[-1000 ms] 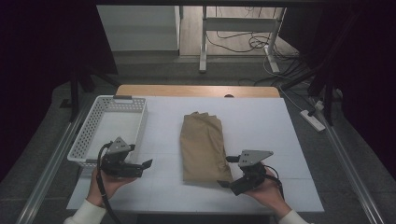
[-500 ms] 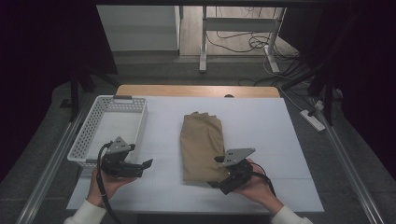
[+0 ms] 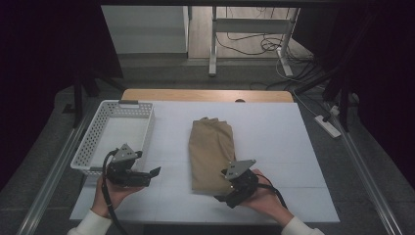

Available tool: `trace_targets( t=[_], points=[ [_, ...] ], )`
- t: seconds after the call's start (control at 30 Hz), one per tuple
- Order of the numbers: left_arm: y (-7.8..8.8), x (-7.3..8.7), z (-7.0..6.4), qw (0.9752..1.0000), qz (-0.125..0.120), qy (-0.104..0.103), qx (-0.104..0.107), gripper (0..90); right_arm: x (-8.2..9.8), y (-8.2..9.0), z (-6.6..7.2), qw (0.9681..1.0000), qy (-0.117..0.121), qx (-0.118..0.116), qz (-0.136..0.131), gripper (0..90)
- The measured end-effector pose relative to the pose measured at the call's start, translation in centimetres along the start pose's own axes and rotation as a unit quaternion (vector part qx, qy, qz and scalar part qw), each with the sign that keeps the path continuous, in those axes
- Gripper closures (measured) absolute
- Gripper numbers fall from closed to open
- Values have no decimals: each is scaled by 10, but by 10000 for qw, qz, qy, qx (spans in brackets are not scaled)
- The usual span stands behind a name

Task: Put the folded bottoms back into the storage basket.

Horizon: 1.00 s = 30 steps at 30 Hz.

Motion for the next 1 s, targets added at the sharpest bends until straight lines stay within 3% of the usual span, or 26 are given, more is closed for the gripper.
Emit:
trace_targets(
  t=[0.2,0.43,0.8,0.9,1.0],
  points=[
    [-1,0,2,10000,68,7,-3,116,5,-6,-3,9995,54,115,281,123],
    [0,1,4,10000,84,30,-2,116,12,-7,-11,9989,-65,256,400,129],
    [0,2,6,9999,85,107,32,116,22,-16,-13,9954,211,447,823,144],
    [0,2,6,9999,95,103,31,115,22,-16,-14,9955,158,476,803,153],
    [0,2,5,9999,96,105,37,115,22,-14,-16,9953,133,538,798,218]
  ],
)
Point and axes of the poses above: each handheld gripper's, and its own axes: y roughly backward along the jaws, x roughly out of its underside, z roughly to its left, the point moved 2 cm from there along -y, roughly forward along the jaws, and after that the axes turned 3 degrees about -z, right-handed, at the moved point
